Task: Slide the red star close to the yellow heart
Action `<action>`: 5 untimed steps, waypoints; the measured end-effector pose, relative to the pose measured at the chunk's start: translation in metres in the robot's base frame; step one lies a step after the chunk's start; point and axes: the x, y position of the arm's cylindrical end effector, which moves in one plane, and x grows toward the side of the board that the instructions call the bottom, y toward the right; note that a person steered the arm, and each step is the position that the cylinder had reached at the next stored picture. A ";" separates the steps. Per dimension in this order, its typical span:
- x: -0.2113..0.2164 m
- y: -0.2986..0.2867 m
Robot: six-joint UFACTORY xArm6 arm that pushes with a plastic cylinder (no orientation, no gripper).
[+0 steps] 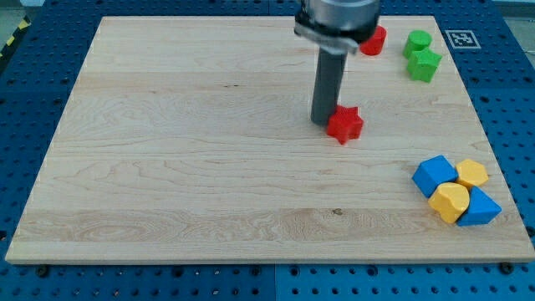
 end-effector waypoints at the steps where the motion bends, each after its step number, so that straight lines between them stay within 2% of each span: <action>1: 0.008 -0.001; 2: -0.037 -0.006; 3: -0.045 0.025; 4: -0.006 0.058; 5: 0.043 0.065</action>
